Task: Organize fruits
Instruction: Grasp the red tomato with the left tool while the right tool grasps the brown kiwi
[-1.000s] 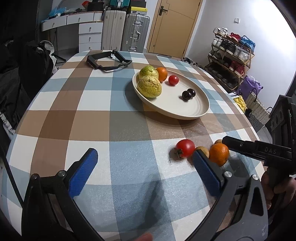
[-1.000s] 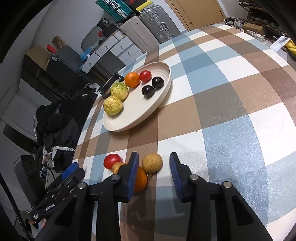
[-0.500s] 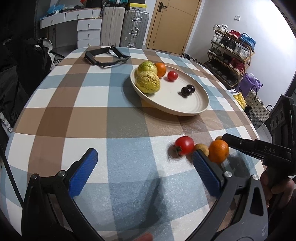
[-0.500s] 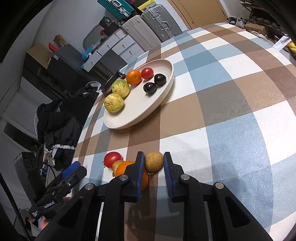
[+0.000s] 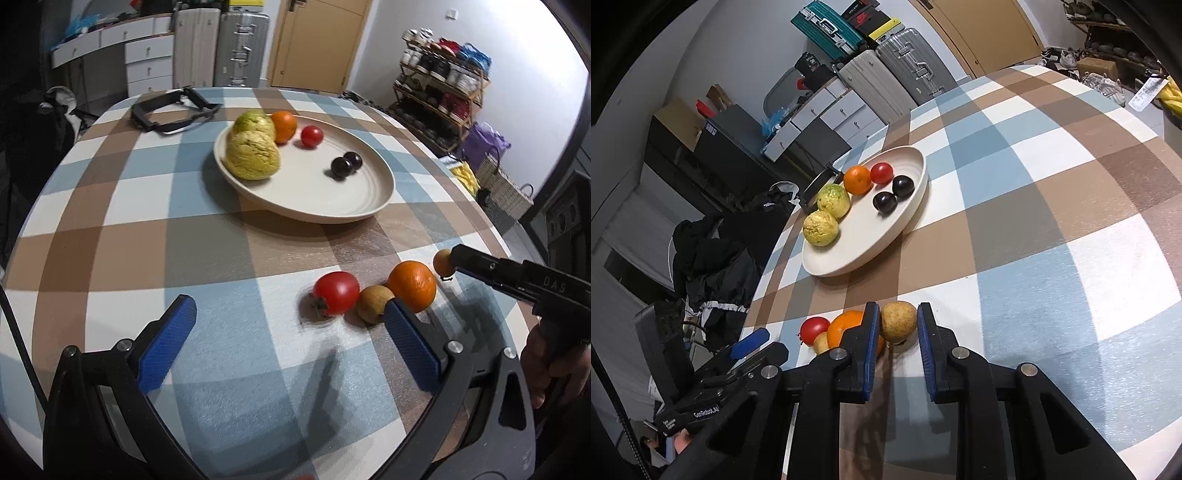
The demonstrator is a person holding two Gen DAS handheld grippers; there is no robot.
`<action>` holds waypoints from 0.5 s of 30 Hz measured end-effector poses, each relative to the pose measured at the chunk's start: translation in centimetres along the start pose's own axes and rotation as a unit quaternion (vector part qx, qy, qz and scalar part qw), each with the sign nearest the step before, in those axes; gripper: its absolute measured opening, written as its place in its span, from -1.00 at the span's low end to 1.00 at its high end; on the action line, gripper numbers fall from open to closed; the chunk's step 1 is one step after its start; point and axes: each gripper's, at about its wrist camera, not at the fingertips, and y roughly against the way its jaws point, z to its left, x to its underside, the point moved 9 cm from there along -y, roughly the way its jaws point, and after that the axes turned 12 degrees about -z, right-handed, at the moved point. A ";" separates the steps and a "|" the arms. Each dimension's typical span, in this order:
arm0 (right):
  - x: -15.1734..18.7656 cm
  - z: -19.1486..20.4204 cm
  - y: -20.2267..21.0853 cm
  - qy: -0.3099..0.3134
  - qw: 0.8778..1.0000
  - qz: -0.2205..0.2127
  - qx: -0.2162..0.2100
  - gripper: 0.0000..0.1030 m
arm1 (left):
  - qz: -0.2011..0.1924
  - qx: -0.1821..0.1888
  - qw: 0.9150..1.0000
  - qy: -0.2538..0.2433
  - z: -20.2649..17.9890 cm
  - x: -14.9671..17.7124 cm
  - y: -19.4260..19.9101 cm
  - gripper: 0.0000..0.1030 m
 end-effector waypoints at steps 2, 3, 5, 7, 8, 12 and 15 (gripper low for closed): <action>-0.1 -0.3 0.3 -0.003 1.000 -0.003 -0.002 -0.59 | 0.002 0.012 1.000 -0.007 -0.4 -0.1 -0.4 0.94; -0.2 -0.4 0.3 -0.004 1.000 -0.004 -0.002 -0.59 | 0.001 0.016 1.000 -0.010 -0.6 -0.2 -0.5 0.90; -0.2 -0.6 0.5 -0.005 1.000 -0.005 -0.002 -0.59 | 0.002 0.025 1.000 -0.010 -0.7 -0.4 -0.9 0.86; -0.1 -0.7 0.7 -0.003 1.000 -0.006 0.000 -0.59 | 0.005 0.038 0.999 0.000 -0.6 -0.6 -1.3 0.65; -0.1 -0.7 0.8 -0.002 1.000 -0.006 0.000 -0.59 | 0.012 0.047 0.999 0.010 -0.6 -0.6 -1.6 0.58; -0.1 -0.8 1.0 -0.001 1.000 -0.008 -0.001 -0.59 | 0.029 0.076 0.996 0.038 -0.4 -0.3 -2.2 0.14; -0.2 -0.8 1.0 -0.001 1.000 -0.008 0.000 -0.59 | 0.038 0.104 0.993 0.042 -0.7 -0.1 -2.2 -0.15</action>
